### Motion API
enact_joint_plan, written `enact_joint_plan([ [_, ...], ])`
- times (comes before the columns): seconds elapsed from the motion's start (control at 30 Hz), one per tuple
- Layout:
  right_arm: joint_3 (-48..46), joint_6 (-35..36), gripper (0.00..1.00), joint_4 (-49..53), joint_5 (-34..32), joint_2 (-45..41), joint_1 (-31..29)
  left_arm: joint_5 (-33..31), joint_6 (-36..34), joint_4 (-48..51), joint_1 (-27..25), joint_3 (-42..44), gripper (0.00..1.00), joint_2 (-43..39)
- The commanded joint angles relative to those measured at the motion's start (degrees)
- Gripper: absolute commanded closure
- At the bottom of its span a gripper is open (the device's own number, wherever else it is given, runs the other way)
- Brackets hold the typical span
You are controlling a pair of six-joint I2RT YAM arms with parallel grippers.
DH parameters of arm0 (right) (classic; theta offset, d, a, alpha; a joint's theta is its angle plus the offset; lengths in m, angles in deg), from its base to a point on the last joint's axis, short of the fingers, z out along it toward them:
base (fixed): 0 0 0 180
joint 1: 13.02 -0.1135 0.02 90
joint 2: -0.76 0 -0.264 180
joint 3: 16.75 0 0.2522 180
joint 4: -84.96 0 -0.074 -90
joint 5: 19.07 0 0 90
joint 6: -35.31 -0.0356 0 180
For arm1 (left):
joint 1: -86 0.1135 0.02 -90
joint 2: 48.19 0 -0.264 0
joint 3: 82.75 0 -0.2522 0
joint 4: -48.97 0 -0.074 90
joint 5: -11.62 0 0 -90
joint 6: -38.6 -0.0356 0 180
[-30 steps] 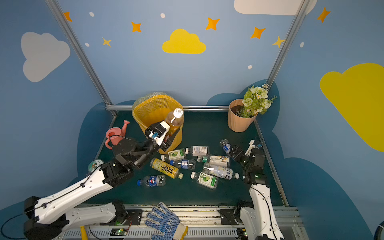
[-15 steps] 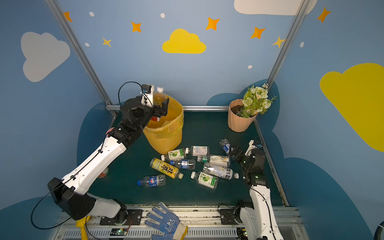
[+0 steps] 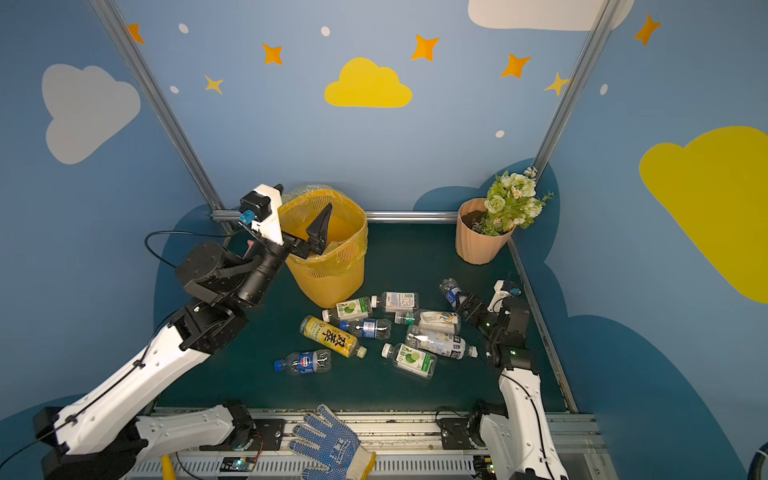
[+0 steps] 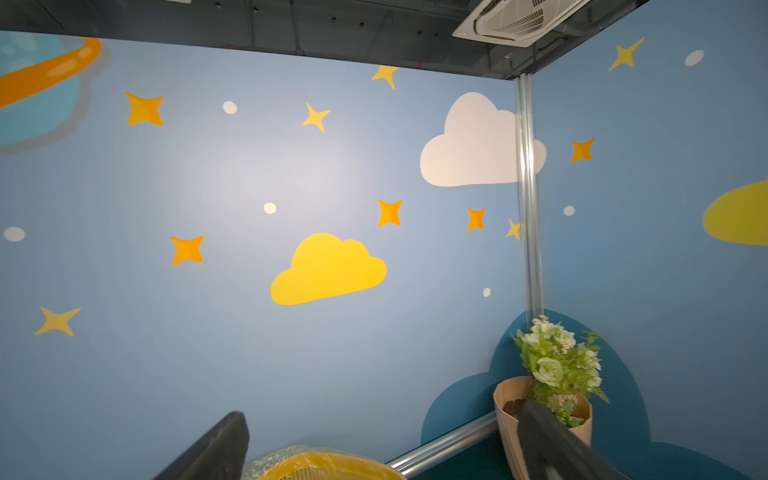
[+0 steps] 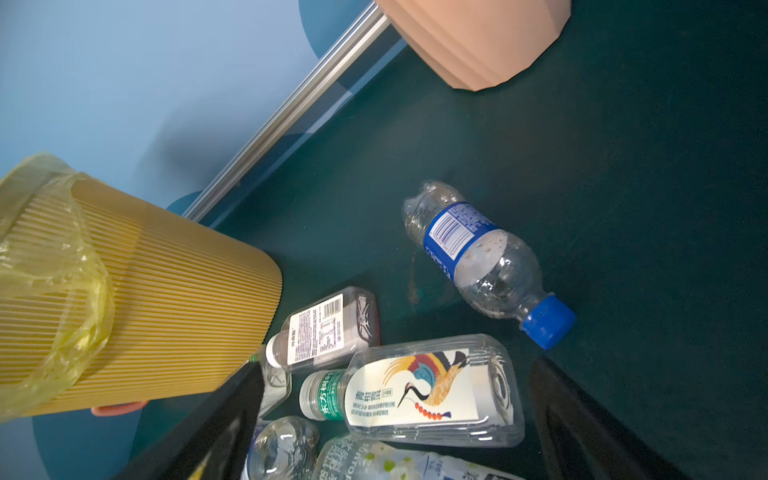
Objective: Throw the plastic bottles in the bin
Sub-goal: 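Lift the yellow-labelled bottle with the left gripper and release it into the yellow bin, then grasp the yellow-and-white labelled bottle with the right gripper while the left arm withdraws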
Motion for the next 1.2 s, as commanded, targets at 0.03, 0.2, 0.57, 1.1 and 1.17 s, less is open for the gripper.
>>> enact_joint_plan([
  [0.03,2.5,3.0,0.05,-2.7,5.5,0.8,-1.0,-6.9,0.1,0.0,1.1,5.3,0.0,0.2],
  [0.2,4.3,5.9,0.06,-6.5,6.7,2.8,-7.9,-7.7,12.7,6.3,9.2,8.1,0.0,-2.4],
  [0.57,16.2,18.3,0.2,-8.0,-0.1,20.2,-36.6,-13.2,27.3,12.8,21.6,17.2,0.0,-8.8],
  [1.1,38.6,34.4,0.27,2.9,-7.6,50.6,-62.9,-2.4,52.6,25.6,42.9,29.5,0.0,-14.2],
  [1.17,40.3,34.9,0.27,3.7,-8.3,53.0,-63.7,-0.8,53.5,25.7,44.5,30.4,0.0,-14.6],
])
